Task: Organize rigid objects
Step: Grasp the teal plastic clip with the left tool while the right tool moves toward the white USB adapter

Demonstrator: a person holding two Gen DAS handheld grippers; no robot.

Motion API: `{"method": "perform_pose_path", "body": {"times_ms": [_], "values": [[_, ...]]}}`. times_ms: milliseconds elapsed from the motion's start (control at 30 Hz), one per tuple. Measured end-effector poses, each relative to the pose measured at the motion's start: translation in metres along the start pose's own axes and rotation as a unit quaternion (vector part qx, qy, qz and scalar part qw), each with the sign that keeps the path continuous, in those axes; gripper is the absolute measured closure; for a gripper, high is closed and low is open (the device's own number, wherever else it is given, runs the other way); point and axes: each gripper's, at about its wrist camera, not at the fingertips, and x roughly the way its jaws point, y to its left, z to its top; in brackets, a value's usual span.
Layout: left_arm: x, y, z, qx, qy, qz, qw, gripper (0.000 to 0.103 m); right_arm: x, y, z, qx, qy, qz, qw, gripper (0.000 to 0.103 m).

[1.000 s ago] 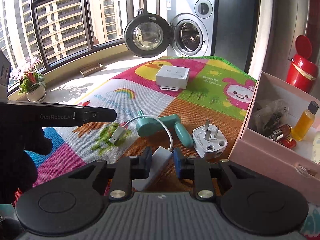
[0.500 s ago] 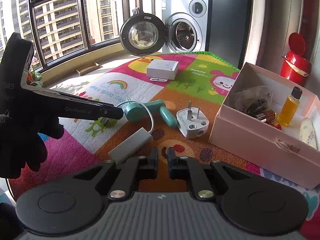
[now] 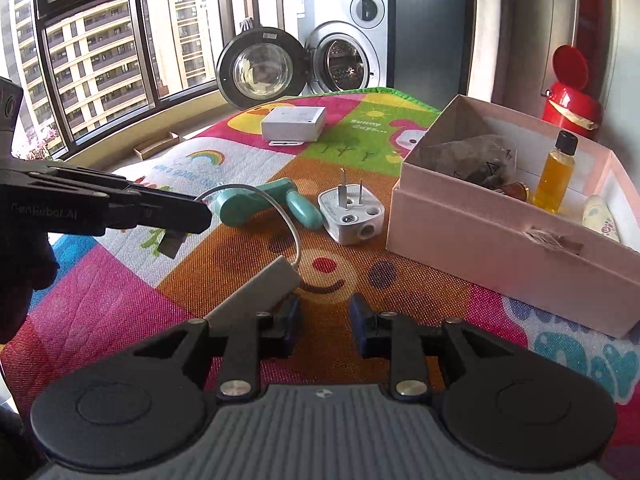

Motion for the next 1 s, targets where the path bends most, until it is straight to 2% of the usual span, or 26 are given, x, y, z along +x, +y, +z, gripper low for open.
{"method": "perform_pose_path", "body": {"times_ms": [67,100,133,200,300,433,500,567,633,700,767,833,933,1000], "values": [[0.005,-0.008,-0.004,0.013,0.029,0.022,0.9992,0.083,-0.001,-0.002,-0.002,0.000,-0.001,-0.009,1.000,0.069],[0.006,-0.011,-0.004,0.021,0.037,0.037,0.9984,0.083,-0.003,-0.003,-0.003,0.000,-0.001,-0.016,1.000,0.062],[0.005,-0.014,-0.004,0.026,0.037,0.044,0.9980,0.083,-0.004,-0.004,-0.005,0.000,-0.002,-0.025,1.000,0.052],[-0.001,-0.016,0.002,0.029,0.020,0.035,0.9988,0.083,-0.007,-0.009,-0.011,0.005,-0.007,-0.038,0.999,0.043],[-0.013,-0.012,0.019,0.009,-0.026,0.026,0.9993,0.083,-0.014,-0.019,-0.017,0.025,-0.013,-0.038,0.999,0.041],[-0.017,0.007,0.044,-0.055,-0.093,0.071,0.9916,0.083,-0.017,-0.023,-0.019,0.043,-0.020,-0.039,0.998,0.041],[-0.010,0.022,0.053,-0.092,-0.103,0.076,0.9875,0.083,-0.016,-0.023,-0.020,0.042,-0.021,-0.039,0.998,0.040],[0.006,0.029,0.060,-0.090,-0.076,0.086,0.9893,0.083,-0.016,-0.022,-0.020,0.039,-0.021,-0.037,0.998,0.038],[0.029,0.027,0.060,-0.057,-0.026,0.099,0.9931,0.083,-0.016,-0.022,-0.020,0.039,-0.021,-0.037,0.998,0.037],[0.047,0.026,0.054,-0.040,0.008,0.111,0.9930,0.083,-0.017,-0.021,-0.021,0.040,-0.022,-0.036,0.998,0.036],[0.054,0.026,0.052,-0.033,0.013,0.108,0.9935,0.076,-0.017,-0.022,-0.021,0.042,-0.023,-0.036,0.998,0.036],[0.063,0.023,0.047,-0.023,0.036,0.119,0.9920,0.079,-0.016,-0.021,-0.021,0.042,-0.022,-0.034,0.998,0.034],[0.064,0.011,0.040,0.025,0.039,0.138,0.9893,0.078,-0.015,-0.021,-0.021,0.039,-0.021,-0.032,0.999,0.031],[0.063,0.006,0.037,0.034,0.040,0.144,0.9882,0.078,-0.014,-0.020,-0.021,0.035,-0.019,-0.031,0.999,0.029]]}}
